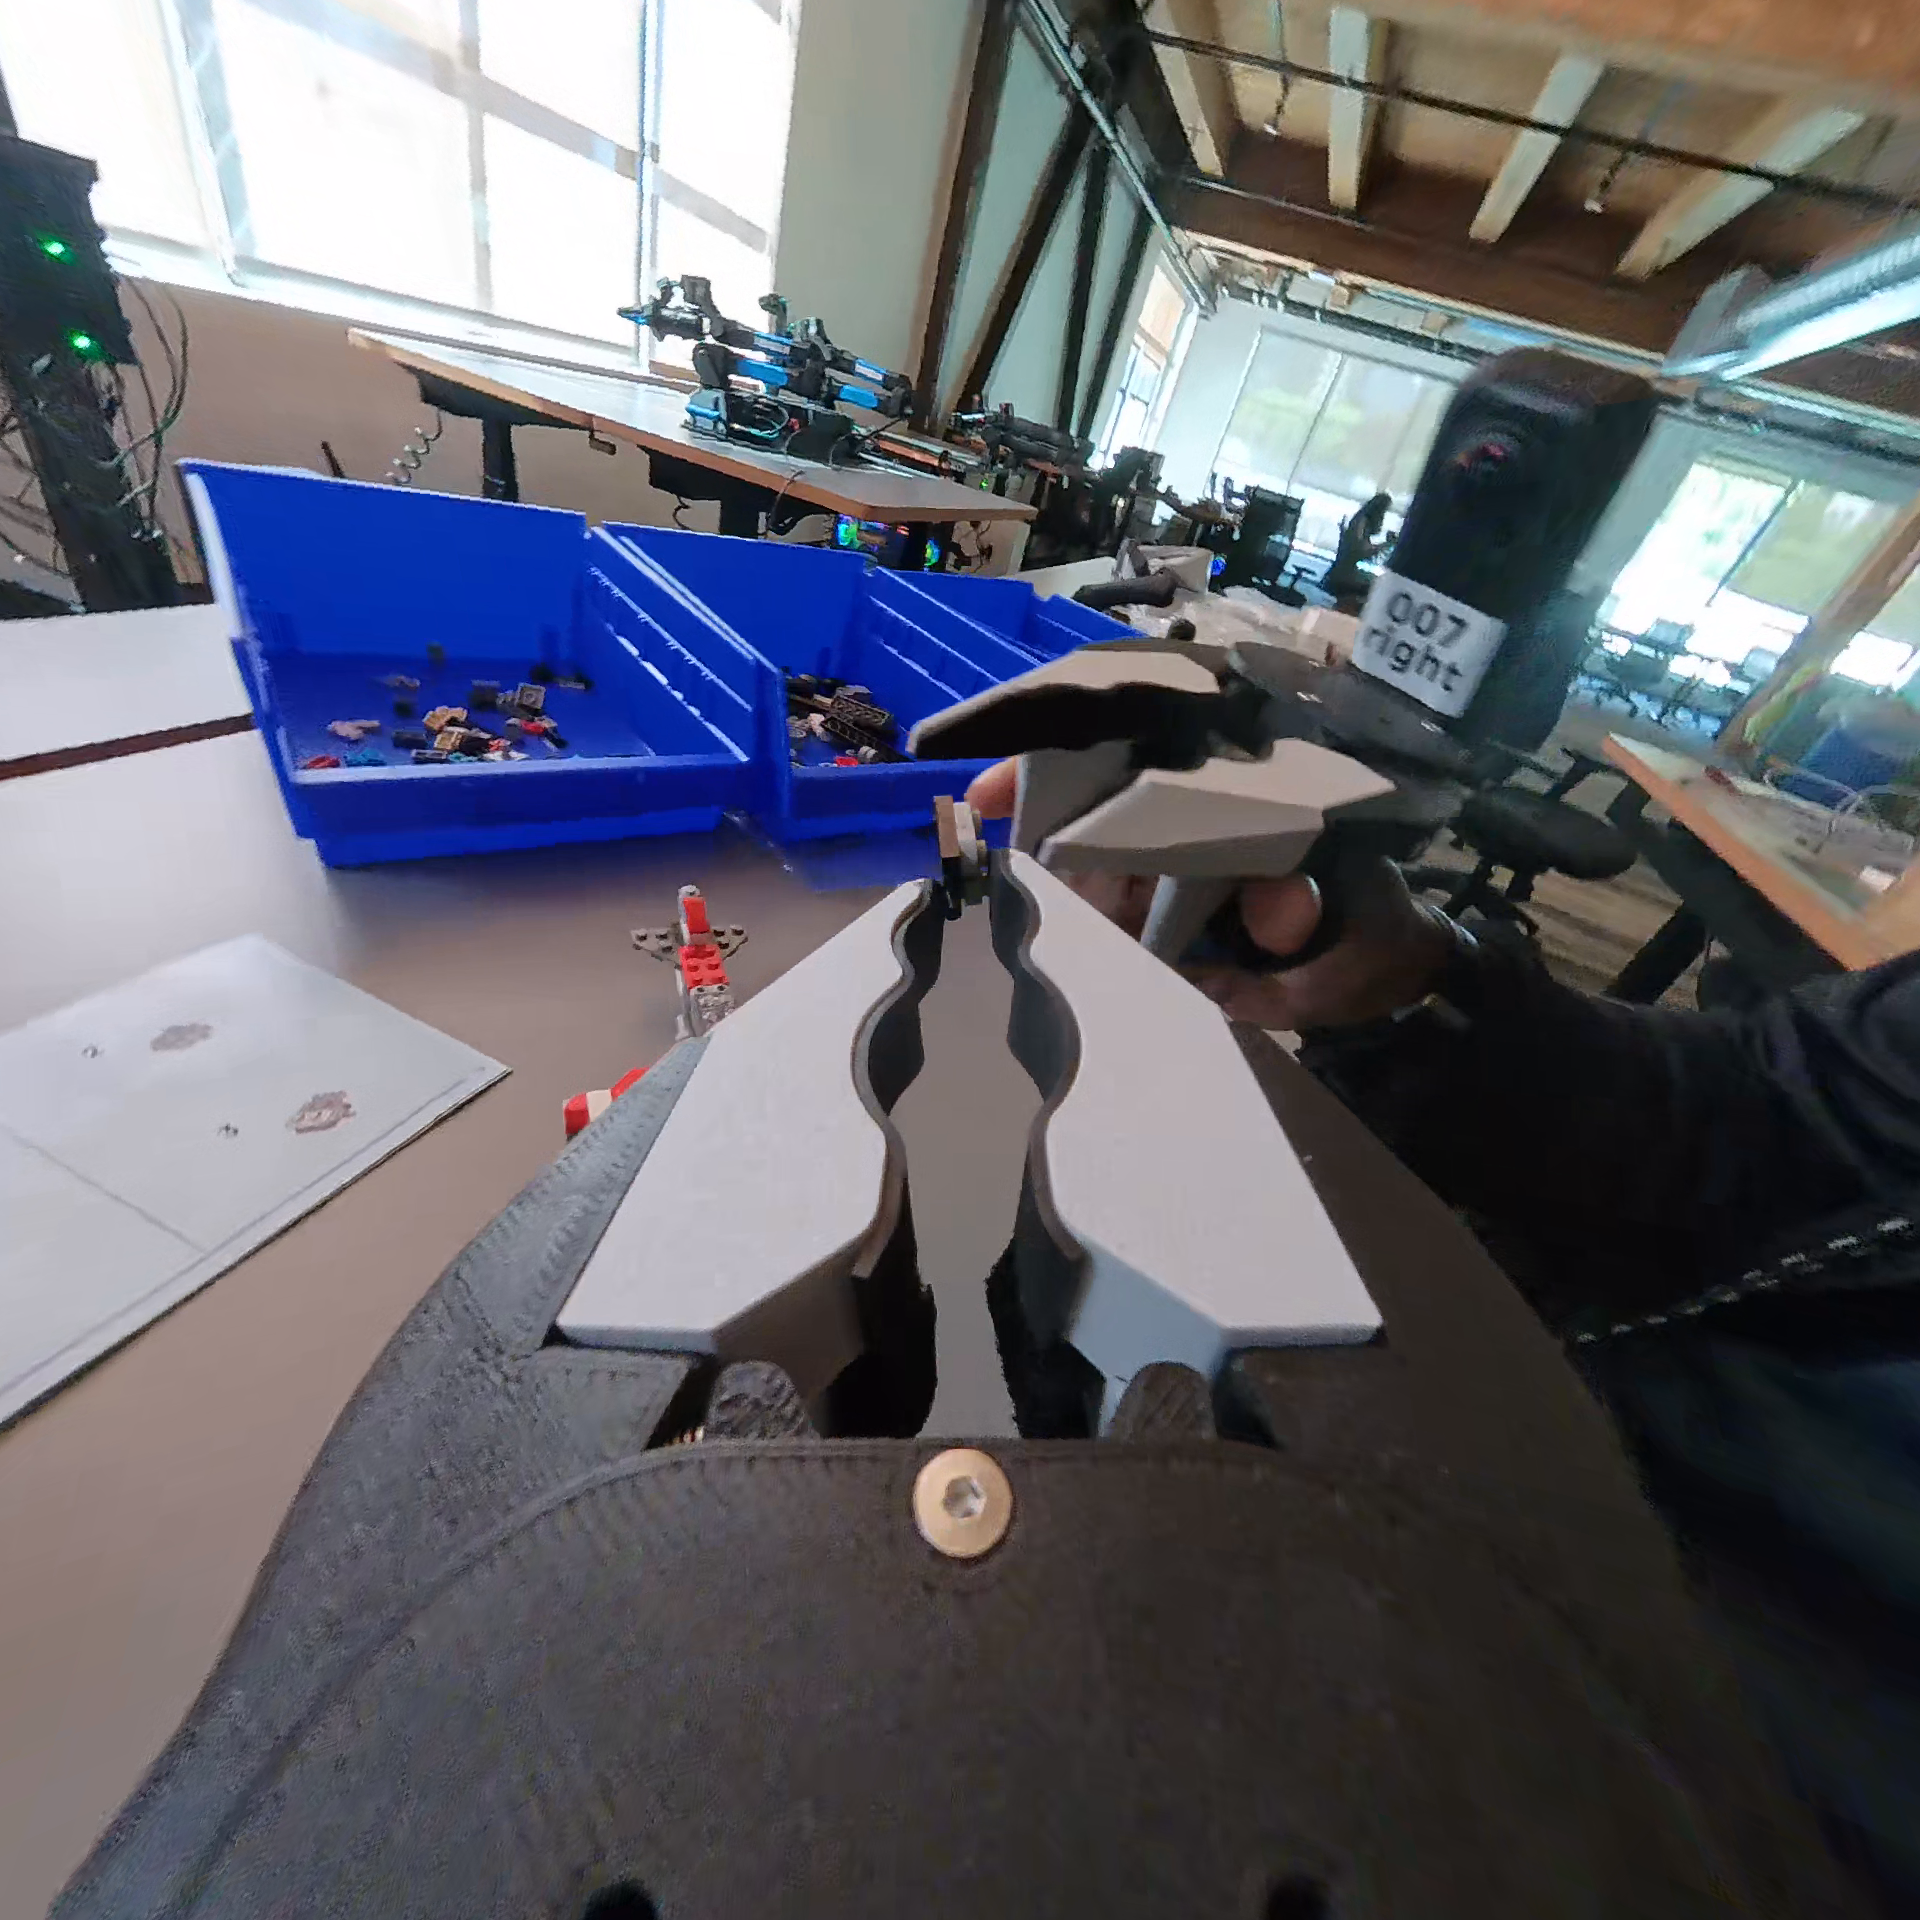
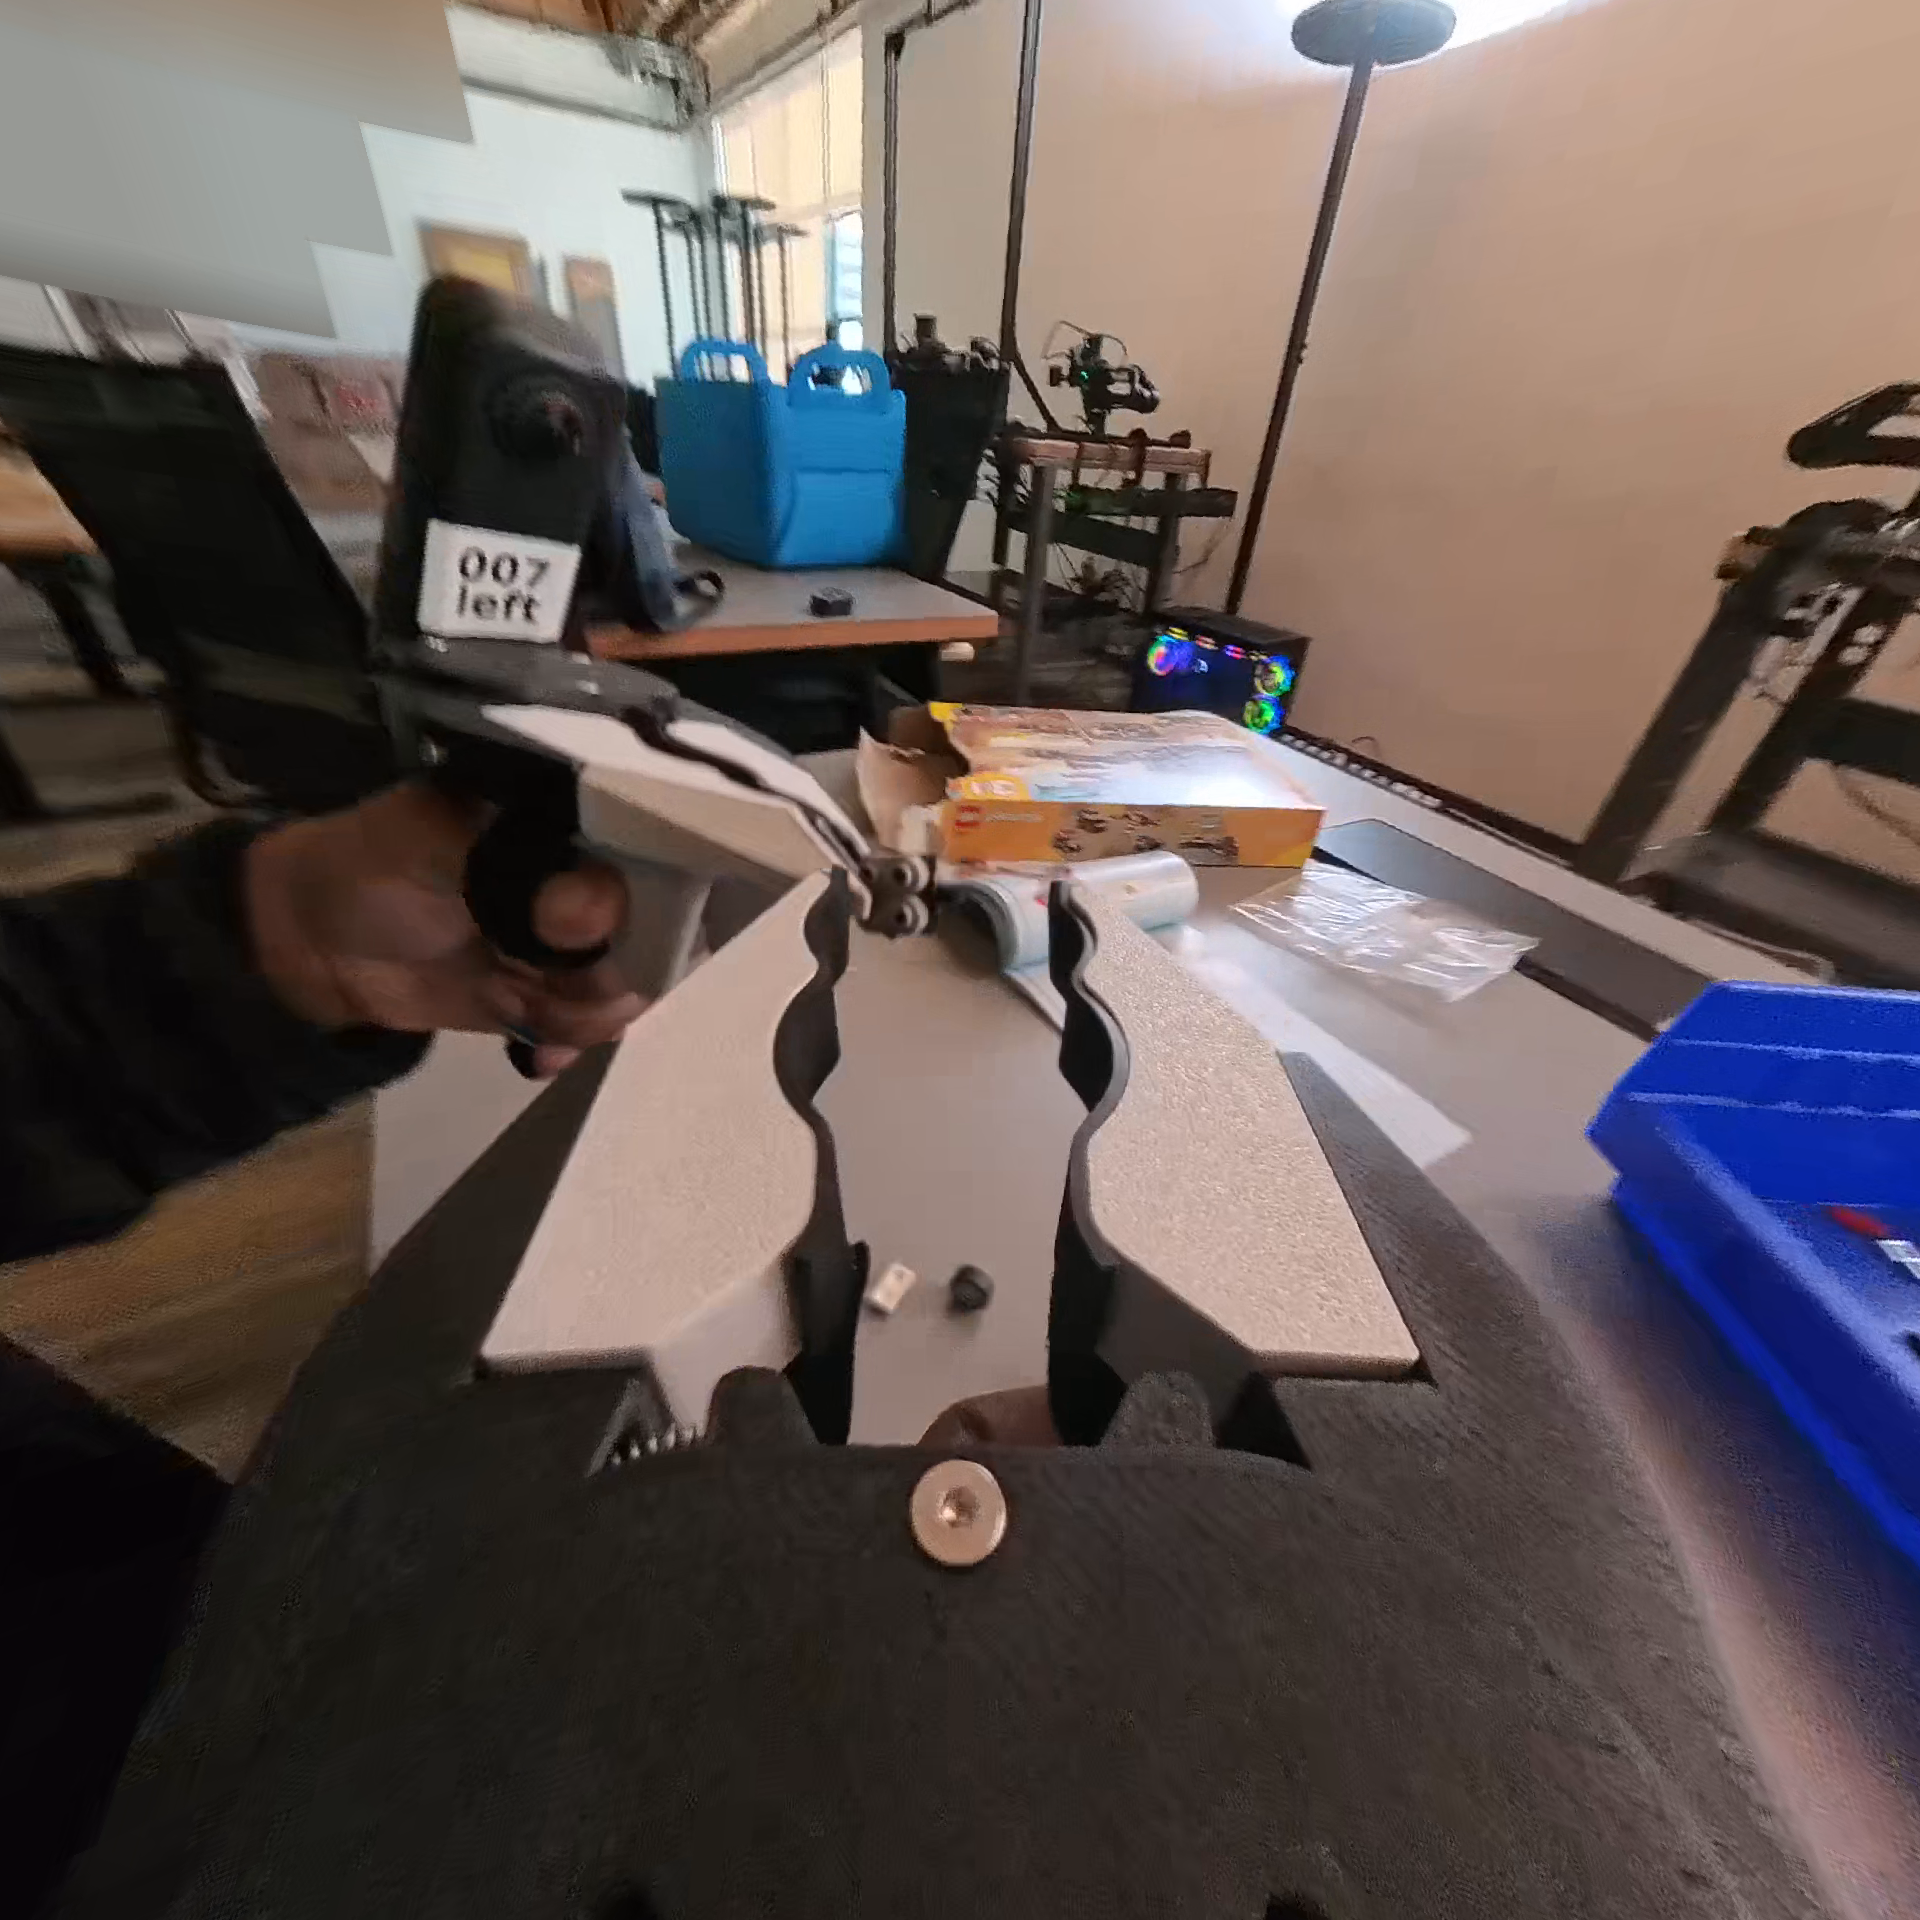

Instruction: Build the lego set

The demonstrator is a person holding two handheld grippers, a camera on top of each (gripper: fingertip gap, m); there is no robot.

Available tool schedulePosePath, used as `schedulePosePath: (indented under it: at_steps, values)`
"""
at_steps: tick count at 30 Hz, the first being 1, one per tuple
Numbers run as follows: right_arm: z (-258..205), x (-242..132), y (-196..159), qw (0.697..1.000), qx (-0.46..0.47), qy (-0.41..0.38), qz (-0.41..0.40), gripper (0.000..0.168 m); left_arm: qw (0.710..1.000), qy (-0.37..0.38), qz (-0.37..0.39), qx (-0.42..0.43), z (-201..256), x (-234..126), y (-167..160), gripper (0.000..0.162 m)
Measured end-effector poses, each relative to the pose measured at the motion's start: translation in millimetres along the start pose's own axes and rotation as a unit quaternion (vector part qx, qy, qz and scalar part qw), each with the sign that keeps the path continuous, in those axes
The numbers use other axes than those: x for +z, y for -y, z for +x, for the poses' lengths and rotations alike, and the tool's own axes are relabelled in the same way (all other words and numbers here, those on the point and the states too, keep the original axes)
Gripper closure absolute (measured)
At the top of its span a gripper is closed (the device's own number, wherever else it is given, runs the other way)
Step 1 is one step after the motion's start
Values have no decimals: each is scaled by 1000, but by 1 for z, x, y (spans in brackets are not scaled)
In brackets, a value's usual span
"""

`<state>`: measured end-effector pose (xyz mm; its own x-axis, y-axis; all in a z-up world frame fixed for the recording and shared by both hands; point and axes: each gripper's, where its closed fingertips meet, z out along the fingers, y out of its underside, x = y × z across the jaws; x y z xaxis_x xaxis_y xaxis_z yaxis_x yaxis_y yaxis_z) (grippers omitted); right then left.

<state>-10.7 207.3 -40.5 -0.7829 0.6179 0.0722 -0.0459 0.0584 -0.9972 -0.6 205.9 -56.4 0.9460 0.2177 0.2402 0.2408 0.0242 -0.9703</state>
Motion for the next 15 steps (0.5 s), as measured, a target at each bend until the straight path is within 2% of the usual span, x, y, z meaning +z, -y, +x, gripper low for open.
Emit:
schedulePosePath:
  at_steps: [4, 7, 8, 10, 15]
  values:
    - [-6, 2, 3, 996, 72, 41, 19, 133, 999, -22, -22, 20, 11, 6, -8, 152]
    - [-12, 2, 1, 989, 122, 77, 15, 147, 999, -42, -22, 21, 18, 7, -8, 151]
    - [-12, 2, 1, 987, 136, 85, 17, 158, 999, -48, -17, 14, 20, 6, -7, 151]
    - [-11, -1, 6, 983, 156, 89, 33, 168, 998, -56, -8, -13, 19, 4, -4, 151]
    - [2, -7, 15, 977, 188, 68, 73, 168, 990, -83, 27, -107, 11, -4, 5, 151]
